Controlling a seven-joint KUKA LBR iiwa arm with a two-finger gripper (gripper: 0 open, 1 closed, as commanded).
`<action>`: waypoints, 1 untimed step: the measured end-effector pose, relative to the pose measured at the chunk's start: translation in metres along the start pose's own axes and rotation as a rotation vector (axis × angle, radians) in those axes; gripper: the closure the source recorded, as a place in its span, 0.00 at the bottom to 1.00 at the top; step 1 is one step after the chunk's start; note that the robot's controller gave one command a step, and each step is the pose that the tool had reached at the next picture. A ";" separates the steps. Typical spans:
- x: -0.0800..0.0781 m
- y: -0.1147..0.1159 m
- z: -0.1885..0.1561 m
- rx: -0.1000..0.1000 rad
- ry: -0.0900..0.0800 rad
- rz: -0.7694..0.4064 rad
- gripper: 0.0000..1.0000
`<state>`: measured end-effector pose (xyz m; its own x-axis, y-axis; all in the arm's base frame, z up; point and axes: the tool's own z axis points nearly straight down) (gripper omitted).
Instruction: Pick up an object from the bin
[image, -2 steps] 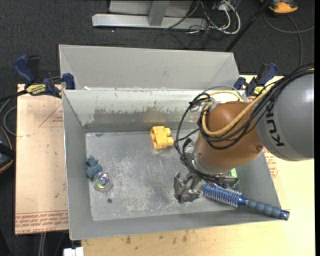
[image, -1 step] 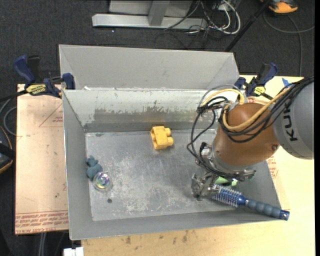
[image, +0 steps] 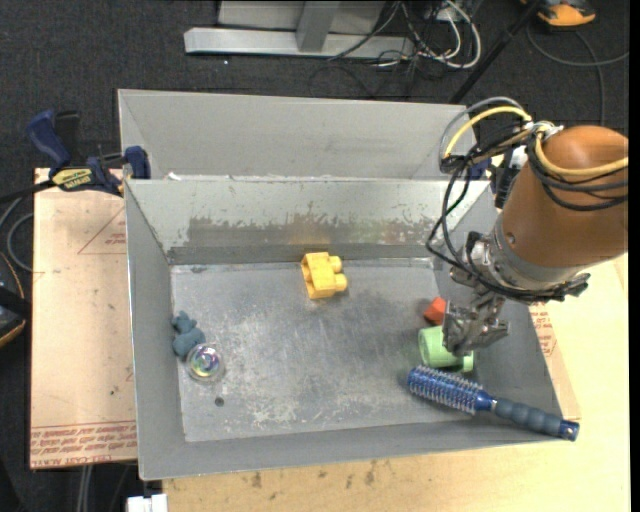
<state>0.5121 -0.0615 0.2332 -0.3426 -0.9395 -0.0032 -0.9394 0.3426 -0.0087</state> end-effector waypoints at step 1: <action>-0.001 0.002 0.003 -0.008 0.000 -0.003 0.00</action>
Offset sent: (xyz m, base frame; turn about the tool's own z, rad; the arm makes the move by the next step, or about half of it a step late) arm 0.0000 0.0000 0.0000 0.0000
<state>0.5107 -0.0595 0.2298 -0.3399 -0.9404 -0.0031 -0.9405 0.3399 -0.0003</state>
